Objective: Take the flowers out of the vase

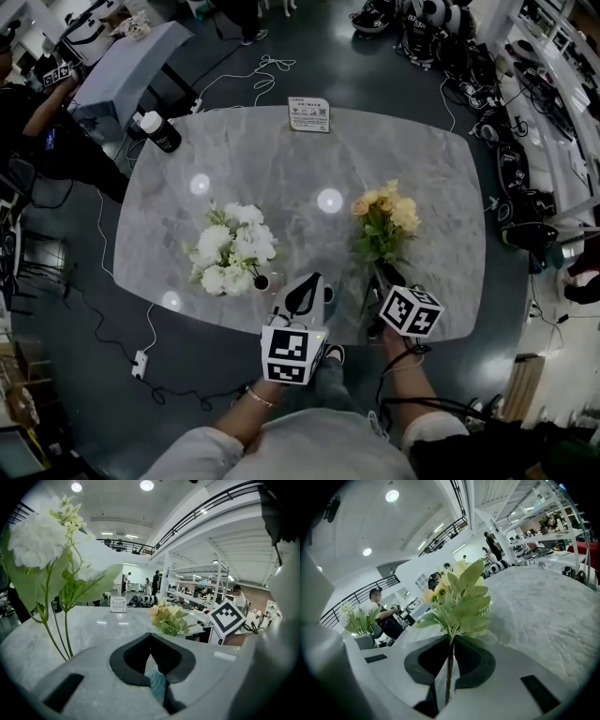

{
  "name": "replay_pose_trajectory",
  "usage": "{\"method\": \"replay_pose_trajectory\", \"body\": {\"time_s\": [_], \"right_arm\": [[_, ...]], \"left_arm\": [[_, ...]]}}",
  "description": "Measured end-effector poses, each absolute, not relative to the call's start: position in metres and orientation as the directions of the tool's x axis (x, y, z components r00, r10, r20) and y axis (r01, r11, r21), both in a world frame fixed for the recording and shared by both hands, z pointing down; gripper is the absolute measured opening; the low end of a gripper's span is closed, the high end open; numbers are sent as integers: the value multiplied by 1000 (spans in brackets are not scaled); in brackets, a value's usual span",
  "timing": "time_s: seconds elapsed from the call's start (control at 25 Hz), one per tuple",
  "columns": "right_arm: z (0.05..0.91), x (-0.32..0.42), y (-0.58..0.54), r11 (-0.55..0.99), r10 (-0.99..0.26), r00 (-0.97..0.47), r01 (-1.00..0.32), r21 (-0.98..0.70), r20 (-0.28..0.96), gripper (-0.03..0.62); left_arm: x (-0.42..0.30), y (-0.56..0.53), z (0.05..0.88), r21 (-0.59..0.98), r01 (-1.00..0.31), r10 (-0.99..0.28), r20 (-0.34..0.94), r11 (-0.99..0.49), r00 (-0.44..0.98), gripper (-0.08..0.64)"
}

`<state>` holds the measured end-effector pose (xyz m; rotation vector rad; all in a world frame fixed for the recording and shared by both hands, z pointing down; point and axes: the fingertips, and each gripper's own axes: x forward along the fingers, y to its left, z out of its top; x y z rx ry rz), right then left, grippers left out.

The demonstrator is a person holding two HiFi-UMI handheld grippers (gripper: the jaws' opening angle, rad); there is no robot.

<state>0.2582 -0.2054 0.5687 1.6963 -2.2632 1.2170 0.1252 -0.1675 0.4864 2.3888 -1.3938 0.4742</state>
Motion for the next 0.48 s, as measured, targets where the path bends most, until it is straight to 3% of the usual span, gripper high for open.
{"method": "replay_pose_trajectory", "body": {"time_s": [0.48], "right_arm": [[599,251,-208,36,-732,-371,-859,-511,572,37]], "left_arm": [[116,-165,496,129,-880,-761,455,-457,462,9]]}}
